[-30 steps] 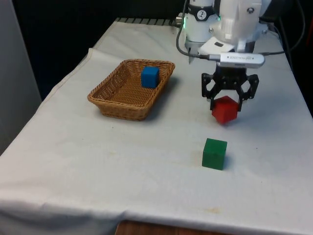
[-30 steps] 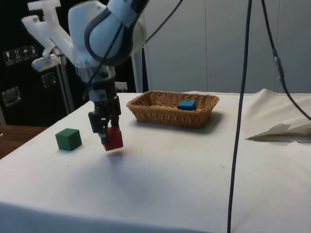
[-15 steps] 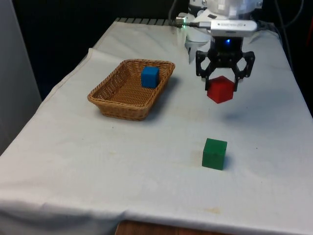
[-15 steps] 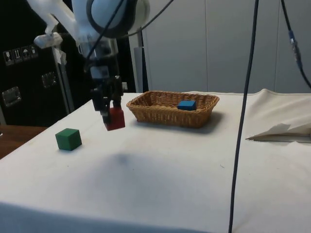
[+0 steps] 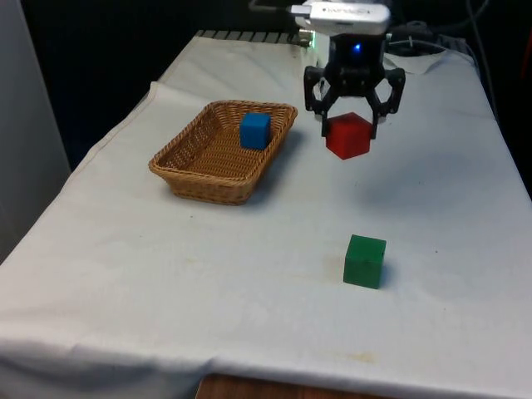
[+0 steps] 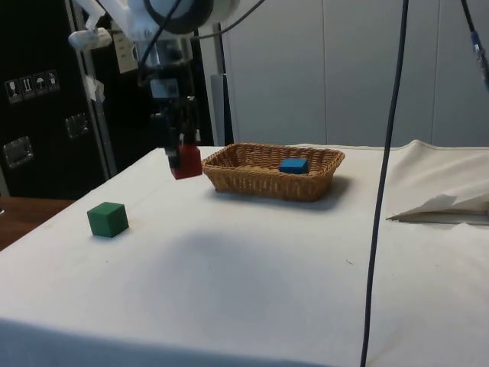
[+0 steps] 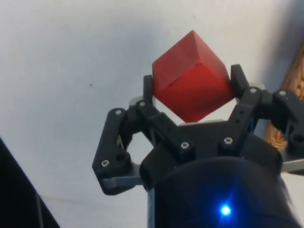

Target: Pick up exactly two blocks and place them into the basket.

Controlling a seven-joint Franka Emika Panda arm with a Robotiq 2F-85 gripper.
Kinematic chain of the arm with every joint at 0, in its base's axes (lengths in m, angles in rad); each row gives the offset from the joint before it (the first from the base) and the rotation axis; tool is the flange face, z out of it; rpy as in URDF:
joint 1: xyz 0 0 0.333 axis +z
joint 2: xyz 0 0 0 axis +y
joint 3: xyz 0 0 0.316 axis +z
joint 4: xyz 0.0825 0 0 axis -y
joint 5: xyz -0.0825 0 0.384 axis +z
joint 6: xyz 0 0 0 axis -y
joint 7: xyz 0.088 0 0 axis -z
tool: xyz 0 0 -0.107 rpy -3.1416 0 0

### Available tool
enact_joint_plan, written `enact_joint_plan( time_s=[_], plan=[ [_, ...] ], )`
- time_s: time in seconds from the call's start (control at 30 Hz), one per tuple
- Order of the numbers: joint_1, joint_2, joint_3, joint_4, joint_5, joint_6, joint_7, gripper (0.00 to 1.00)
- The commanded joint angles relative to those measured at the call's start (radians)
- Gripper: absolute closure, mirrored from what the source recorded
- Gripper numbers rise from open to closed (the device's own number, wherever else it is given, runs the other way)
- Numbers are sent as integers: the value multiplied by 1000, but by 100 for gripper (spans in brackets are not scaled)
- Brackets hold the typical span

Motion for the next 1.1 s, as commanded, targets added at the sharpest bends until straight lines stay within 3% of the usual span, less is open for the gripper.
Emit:
enact_joint_plan(
  time_s=[0.0,0.13,0.17,0.33,0.4,0.43,0.47,0.57,0.7,1.07],
  plan=[
    [-6,-8,-3,-2,1,-8,-9,57],
    [-9,-15,-29,-1,4,-15,-33,57],
    [-4,-9,-32,0,1,-7,-28,57],
    [-15,-20,-57,1,7,-19,-60,57],
    [-16,-21,-67,1,7,-19,-67,57],
    [-10,-16,-67,1,2,-9,-58,57],
    [-17,-21,-72,1,7,-19,-72,57],
    [-18,-21,-86,-1,8,-18,-82,57],
    [-13,-16,-102,-1,3,-11,-82,57],
    [-15,-40,-144,-47,-1,-1,-107,57]
  ],
)
